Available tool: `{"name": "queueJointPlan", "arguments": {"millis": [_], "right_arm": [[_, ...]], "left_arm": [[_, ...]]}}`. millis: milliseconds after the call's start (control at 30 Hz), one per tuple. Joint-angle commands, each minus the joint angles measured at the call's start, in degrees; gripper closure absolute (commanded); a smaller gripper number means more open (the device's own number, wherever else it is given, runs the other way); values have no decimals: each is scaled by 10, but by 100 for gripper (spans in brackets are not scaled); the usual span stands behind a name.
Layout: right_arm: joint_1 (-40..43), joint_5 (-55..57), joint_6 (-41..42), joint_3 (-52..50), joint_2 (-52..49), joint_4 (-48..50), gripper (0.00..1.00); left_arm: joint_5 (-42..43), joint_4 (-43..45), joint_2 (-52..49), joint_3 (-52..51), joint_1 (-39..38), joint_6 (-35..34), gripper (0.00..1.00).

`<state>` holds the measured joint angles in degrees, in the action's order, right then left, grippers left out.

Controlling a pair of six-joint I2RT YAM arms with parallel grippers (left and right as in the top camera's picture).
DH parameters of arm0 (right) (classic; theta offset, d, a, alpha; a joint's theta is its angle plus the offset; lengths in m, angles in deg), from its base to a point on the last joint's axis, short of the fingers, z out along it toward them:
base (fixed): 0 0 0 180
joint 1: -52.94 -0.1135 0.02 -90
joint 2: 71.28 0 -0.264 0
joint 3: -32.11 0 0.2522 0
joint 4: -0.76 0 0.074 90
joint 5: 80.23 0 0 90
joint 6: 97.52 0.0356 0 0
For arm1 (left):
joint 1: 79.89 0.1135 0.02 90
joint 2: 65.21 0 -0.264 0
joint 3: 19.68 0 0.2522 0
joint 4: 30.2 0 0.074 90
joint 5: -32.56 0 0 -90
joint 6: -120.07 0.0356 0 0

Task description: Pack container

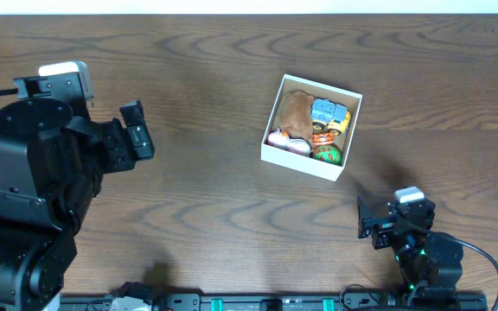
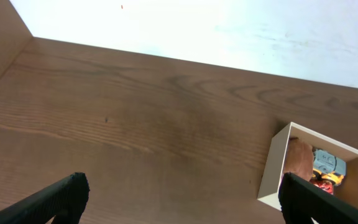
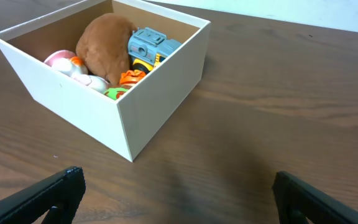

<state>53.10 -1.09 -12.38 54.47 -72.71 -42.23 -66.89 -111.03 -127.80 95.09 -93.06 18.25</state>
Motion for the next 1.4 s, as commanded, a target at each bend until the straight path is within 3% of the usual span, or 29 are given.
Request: {"name": "queueJointPlan", "arguments": {"millis": [0, 200, 333, 533, 800, 1133, 1367], "right_arm": [[5, 3, -1, -5, 5, 1, 1], [5, 3, -1, -5, 5, 1, 1], [5, 3, -1, -5, 5, 1, 0], [5, 3, -1, -5, 5, 1, 1], [5, 3, -1, -5, 5, 1, 1], [5, 3, -1, -5, 5, 1, 1], [5, 3, -1, -5, 5, 1, 1]], "left_arm": [[-7, 0, 0, 6, 3, -1, 2], [-6, -2, 14, -7, 19, 20, 2], [0, 40, 66, -74, 59, -2, 2], [0, 216, 197, -296, 132, -59, 2], [0, 415, 377, -608, 167, -61, 2], [0, 471, 553, -833, 167, -100, 2], [0, 471, 574, -856, 166, -100, 2]]}}
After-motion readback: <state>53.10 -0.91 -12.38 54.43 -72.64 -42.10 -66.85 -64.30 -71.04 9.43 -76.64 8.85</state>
